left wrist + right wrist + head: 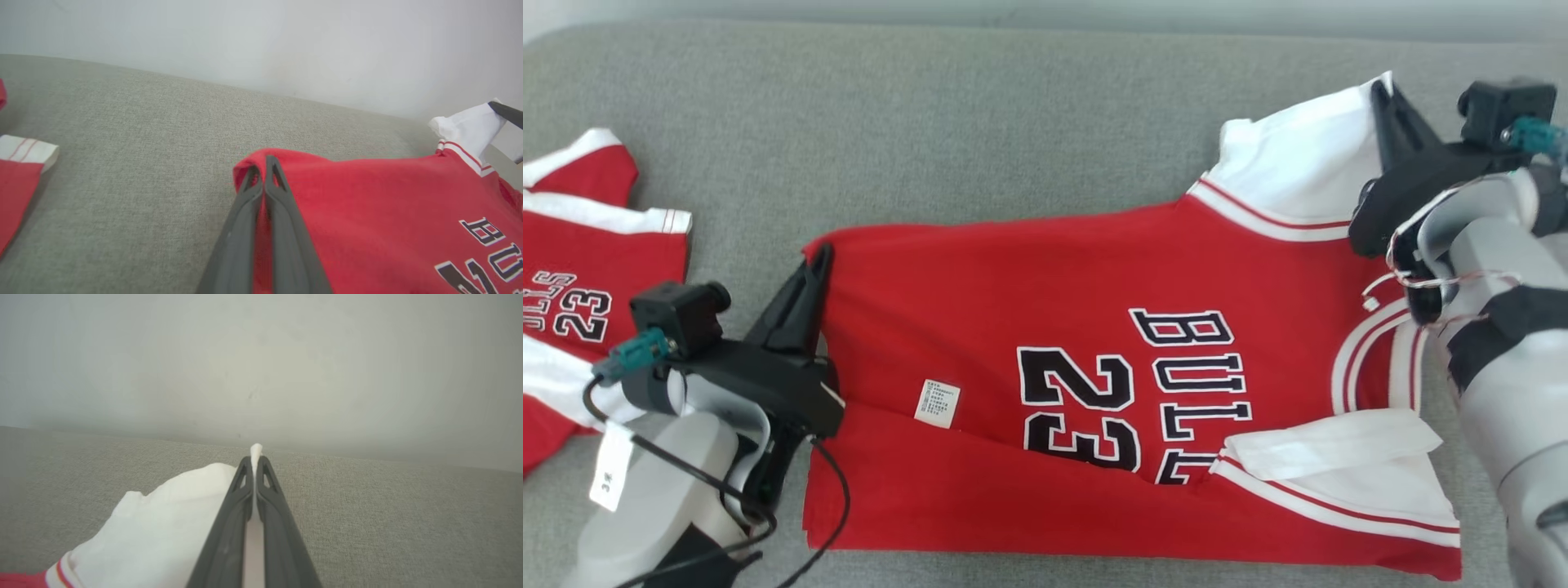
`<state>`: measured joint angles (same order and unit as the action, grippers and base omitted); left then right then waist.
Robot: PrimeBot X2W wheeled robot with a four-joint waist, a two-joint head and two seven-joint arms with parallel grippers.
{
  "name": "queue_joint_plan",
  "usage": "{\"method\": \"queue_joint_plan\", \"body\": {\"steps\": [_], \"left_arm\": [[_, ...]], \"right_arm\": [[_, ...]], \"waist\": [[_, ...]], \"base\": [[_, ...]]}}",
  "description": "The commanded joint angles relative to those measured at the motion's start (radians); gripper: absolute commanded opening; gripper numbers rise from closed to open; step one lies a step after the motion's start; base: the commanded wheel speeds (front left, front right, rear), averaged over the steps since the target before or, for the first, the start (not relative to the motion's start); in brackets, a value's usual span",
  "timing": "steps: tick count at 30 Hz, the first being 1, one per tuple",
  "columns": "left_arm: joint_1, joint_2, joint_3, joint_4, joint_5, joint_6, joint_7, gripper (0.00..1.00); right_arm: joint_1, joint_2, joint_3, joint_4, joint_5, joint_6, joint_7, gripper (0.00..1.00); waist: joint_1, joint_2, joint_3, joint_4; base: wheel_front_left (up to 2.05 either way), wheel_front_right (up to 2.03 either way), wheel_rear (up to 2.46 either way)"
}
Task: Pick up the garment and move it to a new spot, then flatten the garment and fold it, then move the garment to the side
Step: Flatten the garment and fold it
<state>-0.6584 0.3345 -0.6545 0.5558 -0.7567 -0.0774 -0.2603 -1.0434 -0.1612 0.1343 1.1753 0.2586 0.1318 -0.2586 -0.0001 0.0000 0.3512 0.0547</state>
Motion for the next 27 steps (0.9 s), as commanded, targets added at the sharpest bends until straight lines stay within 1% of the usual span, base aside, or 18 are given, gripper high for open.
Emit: {"method": "queue_joint_plan", "body": {"steps": [1, 5, 8, 10, 12, 13, 15, 17, 20, 22, 24, 27], "left_arm": [[0.022, 0.011, -0.007, -0.001, 0.012, 0.000, -0.006, 0.00], [0.046, 0.017, -0.002, -0.004, 0.004, -0.001, -0.006, 0.00], [0.067, 0.027, -0.004, -0.009, 0.008, -0.004, -0.006, 0.00], [0.083, 0.035, -0.003, -0.015, 0.009, -0.006, -0.007, 0.00], [0.101, 0.041, -0.004, -0.033, 0.018, -0.004, -0.007, 0.00], [0.101, 0.041, -0.004, -0.033, 0.018, -0.004, -0.007, 0.00], [0.130, 0.048, -0.006, -0.050, 0.018, -0.006, -0.007, 0.00], [0.151, 0.058, -0.011, -0.076, 0.036, -0.001, -0.007, 0.00], [0.189, 0.068, 0.006, -0.115, 0.036, 0.005, -0.007, 0.00], [0.219, 0.067, 0.019, -0.146, 0.032, -0.005, -0.007, 0.00], [0.248, 0.075, 0.028, -0.166, 0.041, -0.010, -0.007, 0.00], [0.287, 0.075, 0.035, -0.177, 0.033, -0.016, -0.007, 0.00]], "right_arm": [[0.043, -0.017, 0.032, -0.049, 0.063, -0.002, -0.007, 0.00], [0.139, -0.077, 0.111, -0.202, 0.221, -0.002, -0.007, 0.00], [0.229, -0.131, 0.179, -0.316, 0.334, -0.002, -0.007, 0.00], [0.281, -0.180, 0.202, -0.383, 0.409, -0.002, -0.007, 0.00], [0.344, -0.208, 0.252, -0.455, 0.481, -0.002, -0.007, 0.00], [0.344, -0.208, 0.252, -0.455, 0.481, -0.002, -0.007, 0.00], [0.395, -0.246, 0.280, -0.519, 0.546, -0.002, -0.007, 0.00], [0.447, -0.269, 0.319, -0.594, 0.618, -0.002, -0.007, 0.00], [0.523, -0.324, 0.354, -0.698, 0.714, -0.002, -0.007, 0.00], [0.569, -0.349, 0.369, -0.760, 0.770, -0.002, -0.007, 0.00], [0.613, -0.380, 0.397, -0.797, 0.809, -0.002, -0.007, 0.00], [0.656, -0.408, 0.417, -0.833, 0.861, -0.002, -0.007, 0.00]], "waist": [[0.0001, 0.0000, -0.031, -0.024], [0.0001, 0.0000, -0.061, -0.036], [0.0001, 0.0000, -0.089, -0.043], [0.0001, 0.0000, -0.106, -0.049], [0.0001, 0.0000, -0.121, -0.053], [0.0001, 0.0000, -0.121, -0.053], [0.0001, 0.0000, -0.133, -0.057], [0.0001, 0.0000, -0.144, -0.059], [0.0001, 0.0000, -0.158, -0.058], [0.0001, 0.0000, -0.166, -0.056], [0.0001, 0.0000, -0.172, -0.055], [0.0001, 0.0000, -0.180, -0.055]], "base": [[0.00, 0.00, 0.00], [0.00, 0.00, 0.00], [0.00, 0.00, 0.00], [0.00, 0.00, 0.00], [0.00, 0.00, 0.00], [0.00, 0.00, 0.00], [0.00, 0.00, 0.00], [0.00, 0.00, 0.00], [0.00, 0.00, 0.00], [0.00, 0.00, 0.00], [0.00, 0.00, 0.00], [0.00, 0.00, 0.00]]}}
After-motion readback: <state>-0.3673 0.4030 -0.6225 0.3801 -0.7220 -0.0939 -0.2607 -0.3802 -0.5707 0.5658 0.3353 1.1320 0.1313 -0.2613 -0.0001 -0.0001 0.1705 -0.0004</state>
